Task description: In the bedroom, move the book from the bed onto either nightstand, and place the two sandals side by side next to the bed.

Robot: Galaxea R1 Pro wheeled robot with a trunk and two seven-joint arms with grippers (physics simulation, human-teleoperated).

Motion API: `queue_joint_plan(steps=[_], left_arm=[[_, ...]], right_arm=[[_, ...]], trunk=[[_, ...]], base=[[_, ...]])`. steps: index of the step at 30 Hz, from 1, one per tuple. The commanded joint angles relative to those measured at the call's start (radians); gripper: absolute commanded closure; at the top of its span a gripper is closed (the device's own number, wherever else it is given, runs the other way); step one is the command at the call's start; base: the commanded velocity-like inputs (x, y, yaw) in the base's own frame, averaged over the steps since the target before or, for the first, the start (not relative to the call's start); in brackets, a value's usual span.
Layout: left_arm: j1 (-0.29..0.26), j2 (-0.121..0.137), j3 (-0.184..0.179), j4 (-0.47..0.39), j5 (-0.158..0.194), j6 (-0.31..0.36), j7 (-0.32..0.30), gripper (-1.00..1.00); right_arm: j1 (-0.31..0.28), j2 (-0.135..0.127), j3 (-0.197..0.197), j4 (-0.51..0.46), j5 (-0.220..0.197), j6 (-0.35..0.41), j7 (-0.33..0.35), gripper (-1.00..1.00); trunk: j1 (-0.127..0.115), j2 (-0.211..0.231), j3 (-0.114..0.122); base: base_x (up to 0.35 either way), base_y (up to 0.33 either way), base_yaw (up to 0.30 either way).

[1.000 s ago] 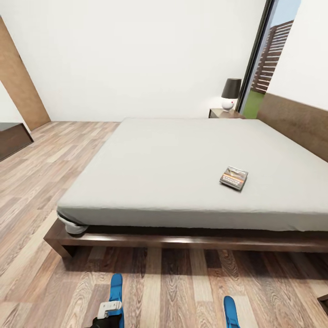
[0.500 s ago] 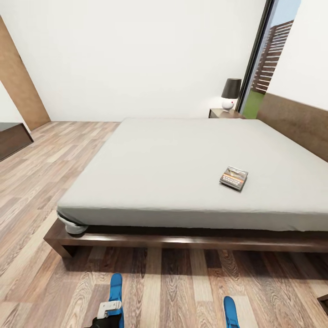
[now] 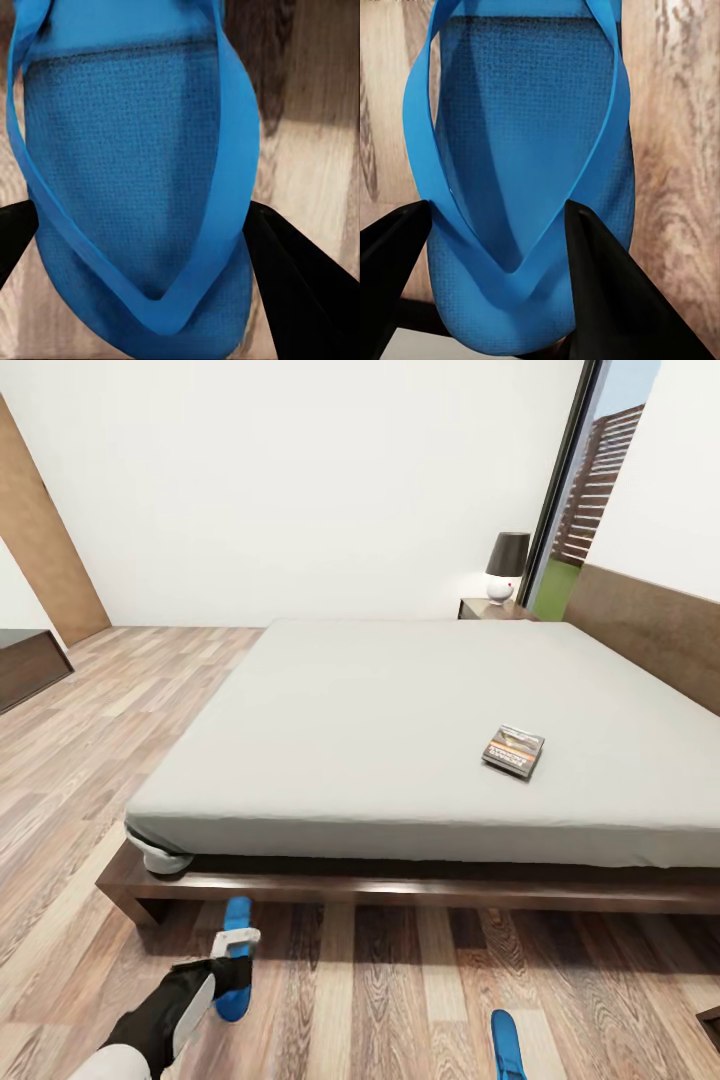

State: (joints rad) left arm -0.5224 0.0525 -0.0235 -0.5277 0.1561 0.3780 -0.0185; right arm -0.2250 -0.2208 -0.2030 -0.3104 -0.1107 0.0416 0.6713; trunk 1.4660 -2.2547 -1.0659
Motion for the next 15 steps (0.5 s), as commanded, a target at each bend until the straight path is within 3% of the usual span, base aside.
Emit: queue_joint_plan(steps=[1, 2, 4, 6, 8, 11, 13, 14, 15], left_arm=[[-0.003, 0.000, -0.032, -0.003, -0.024, 0.017, 0.030, 1.00], [-0.004, -0.001, -0.087, 0.011, -0.092, 0.023, 0.049, 1.00], [-0.005, -0.002, -0.140, 0.057, -0.175, 0.026, 0.056, 1.00], [-0.005, -0.003, -0.159, 0.115, -0.215, 0.025, 0.057, 1.00], [-0.005, -0.002, -0.163, 0.142, -0.227, 0.024, 0.057, 1.00], [-0.005, -0.001, -0.163, 0.156, -0.232, 0.024, 0.055, 1.00], [-0.005, -0.002, -0.162, 0.156, -0.229, 0.024, 0.053, 1.00], [-0.005, -0.003, -0.161, 0.156, -0.222, 0.024, 0.052, 1.00], [-0.005, -0.003, -0.161, 0.156, -0.216, 0.024, 0.052, 1.00]], right_arm=[[0.000, 0.000, -0.002, 0.001, -0.007, 0.004, 0.005, 1.00], [-0.001, 0.000, -0.003, 0.001, -0.007, 0.004, 0.004, 1.00], [-0.001, 0.000, -0.003, 0.000, -0.007, 0.005, 0.006, 1.00], [0.000, -0.010, -0.003, -0.001, -0.009, 0.006, 0.009, 1.00], [0.000, -0.027, -0.010, -0.002, -0.025, 0.012, 0.009, 1.00], [0.000, -0.069, -0.064, -0.061, -0.166, 0.081, 0.008, 1.00], [0.000, -0.102, -0.074, -0.129, -0.256, 0.228, 0.010, 1.00], [0.000, -0.127, -0.078, -0.174, -0.334, 0.361, 0.011, 1.00], [0.000, -0.144, -0.080, -0.197, -0.389, 0.438, 0.012, 1.00]], trunk=[[0.000, 0.000, -0.001], [0.000, 0.000, -0.001], [0.000, 0.000, -0.001], [0.000, 0.000, -0.001], [0.000, 0.000, -0.001], [0.000, 0.000, -0.001], [0.000, 0.000, -0.001], [0.000, 0.000, -0.001], [0.000, 0.000, -0.001]], base=[[0.000, 0.000, 0.000], [0.000, 0.000, 0.000], [0.000, 0.000, 0.000], [0.000, 0.000, 0.000], [0.000, 0.000, 0.000], [0.000, 0.000, 0.000], [0.000, 0.000, 0.000], [0.000, 0.000, 0.000], [0.000, 0.000, 0.000]])
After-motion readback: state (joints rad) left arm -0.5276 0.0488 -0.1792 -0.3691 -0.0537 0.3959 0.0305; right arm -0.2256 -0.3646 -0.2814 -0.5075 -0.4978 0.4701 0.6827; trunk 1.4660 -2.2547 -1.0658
